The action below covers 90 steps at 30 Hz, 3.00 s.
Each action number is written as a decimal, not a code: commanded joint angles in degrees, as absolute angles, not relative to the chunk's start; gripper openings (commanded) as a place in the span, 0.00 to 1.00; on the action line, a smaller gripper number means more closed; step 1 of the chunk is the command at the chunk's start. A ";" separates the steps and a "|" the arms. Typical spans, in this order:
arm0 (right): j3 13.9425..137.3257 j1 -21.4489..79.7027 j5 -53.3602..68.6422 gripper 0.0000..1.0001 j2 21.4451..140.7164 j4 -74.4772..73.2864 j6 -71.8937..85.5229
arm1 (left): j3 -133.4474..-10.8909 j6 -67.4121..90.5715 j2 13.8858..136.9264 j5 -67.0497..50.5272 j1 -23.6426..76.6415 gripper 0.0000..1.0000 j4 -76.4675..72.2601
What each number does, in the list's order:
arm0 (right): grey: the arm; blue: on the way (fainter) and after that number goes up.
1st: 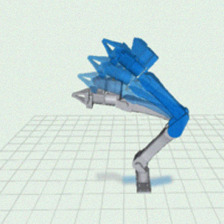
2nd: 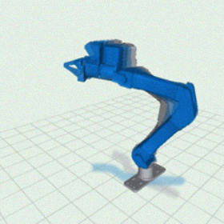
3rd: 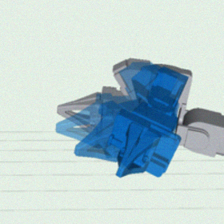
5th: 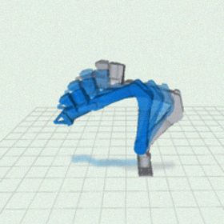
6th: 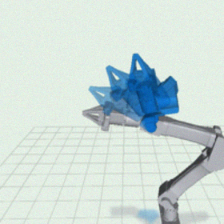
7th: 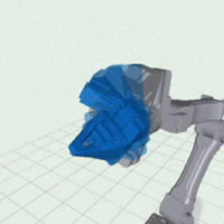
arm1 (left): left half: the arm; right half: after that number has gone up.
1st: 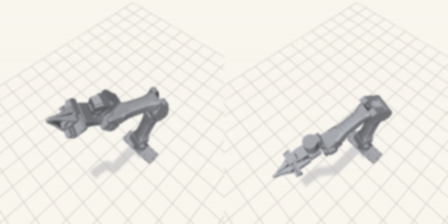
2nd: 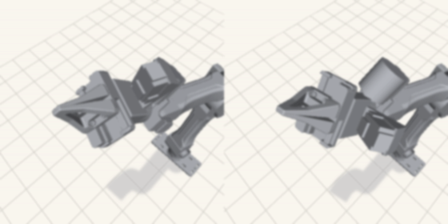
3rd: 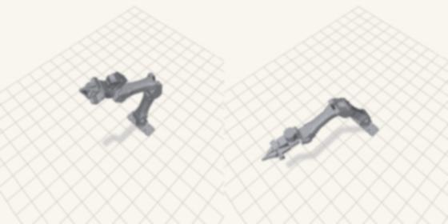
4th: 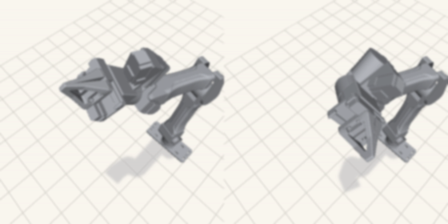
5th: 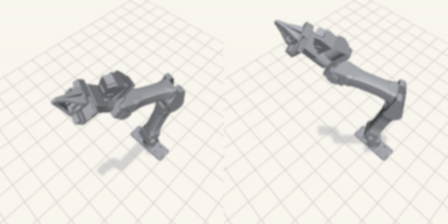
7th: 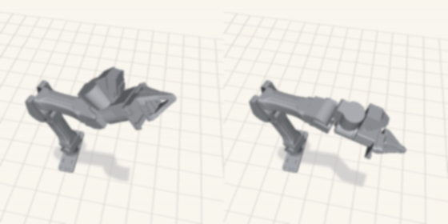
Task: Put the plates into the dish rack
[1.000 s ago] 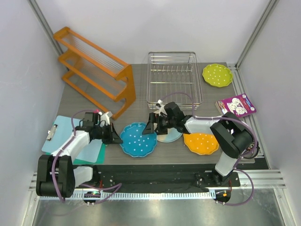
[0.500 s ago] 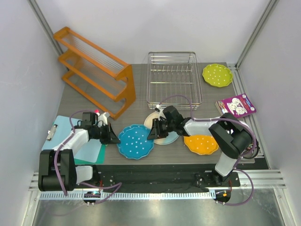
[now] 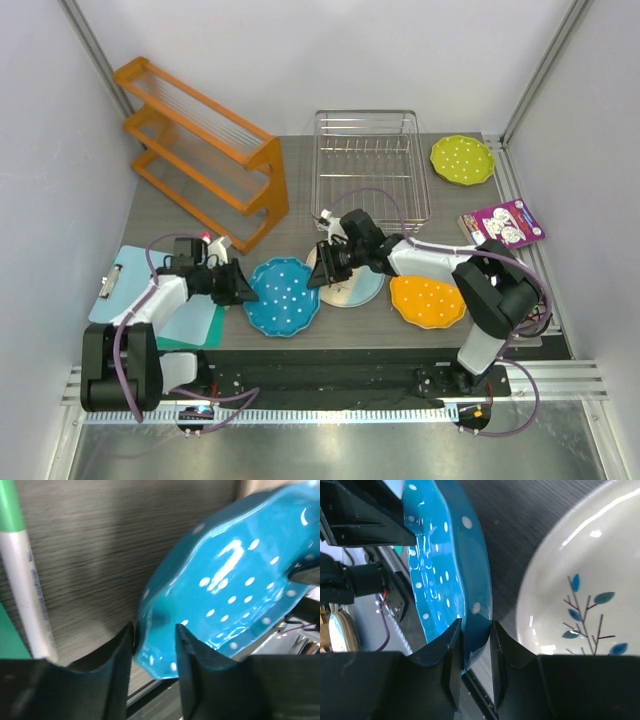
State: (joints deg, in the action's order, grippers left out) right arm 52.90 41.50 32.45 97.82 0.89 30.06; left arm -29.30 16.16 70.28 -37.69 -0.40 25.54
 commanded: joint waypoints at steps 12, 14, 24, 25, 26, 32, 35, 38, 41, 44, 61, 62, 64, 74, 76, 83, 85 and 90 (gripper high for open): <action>73.90 35.44 39.12 0.01 85.52 -24.77 15.02 | -43.66 12.05 46.42 -35.78 0.26 0.72 30.58; 75.75 33.06 38.67 0.01 85.08 -25.92 15.55 | -47.63 8.80 43.86 -31.15 0.26 0.85 31.90; 91.57 12.94 34.45 0.01 86.91 -31.55 13.18 | -47.91 2.63 42.01 -19.70 0.26 0.90 29.54; 92.63 11.53 34.19 0.01 87.71 -31.47 13.36 | -47.47 3.07 42.01 -19.43 0.26 0.90 28.23; 93.77 9.60 32.54 0.01 88.24 -31.38 13.36 | -46.85 3.34 41.92 -19.42 0.26 0.89 27.69; 105.79 7.38 18.57 0.01 94.91 -28.05 13.80 | -44.12 5.45 42.89 -19.86 0.26 0.88 24.44; 112.64 6.86 9.68 0.01 99.57 -27.69 14.15 | -44.47 6.15 43.77 -21.27 0.26 0.88 24.17; 117.14 6.07 4.23 0.01 104.04 -27.69 13.97 | -44.30 5.72 44.03 -23.89 0.26 0.88 24.17; 123.64 4.40 1.50 0.01 108.17 -27.95 14.06 | -43.86 4.84 43.33 -26.27 0.26 0.95 24.26; 126.55 2.55 -1.65 0.01 110.47 -28.30 13.27 | -43.25 4.75 42.45 -26.28 0.26 0.97 24.26; 135.44 -0.70 -10.45 0.01 122.52 -29.53 7.21 | -42.45 6.06 44.21 -25.84 0.35 0.97 24.17; 135.79 -0.53 -10.81 0.01 123.04 -29.53 6.86 | -42.28 6.15 44.12 -25.93 0.35 0.98 24.26; 135.97 0.00 -12.21 0.01 123.40 -29.53 5.46 | -41.93 6.15 43.77 -25.84 0.35 0.98 24.17; 135.70 6.85 -21.35 0.01 125.24 -31.38 0.45 | -40.43 7.47 44.03 -25.75 0.35 0.99 22.68; 135.88 7.64 -23.37 0.01 126.21 -31.29 0.35 | -40.43 7.38 44.03 -25.66 0.35 0.99 22.50; 135.79 9.93 -30.14 0.01 127.09 -31.38 -3.87 | -40.17 6.94 43.95 -25.66 0.35 0.99 21.89; 135.18 9.93 -30.67 0.01 126.74 -31.20 -4.04 | -39.90 6.86 43.95 -25.49 0.35 0.99 21.54; 135.44 9.14 -30.32 0.01 125.51 -31.11 -4.39 | -38.76 7.47 44.30 -25.93 0.35 0.99 19.96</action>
State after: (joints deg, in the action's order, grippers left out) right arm 133.84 9.69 -27.53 127.26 -34.50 -1.98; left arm -39.40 7.07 44.36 -24.93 0.25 23.92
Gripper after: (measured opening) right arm 0.277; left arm 0.994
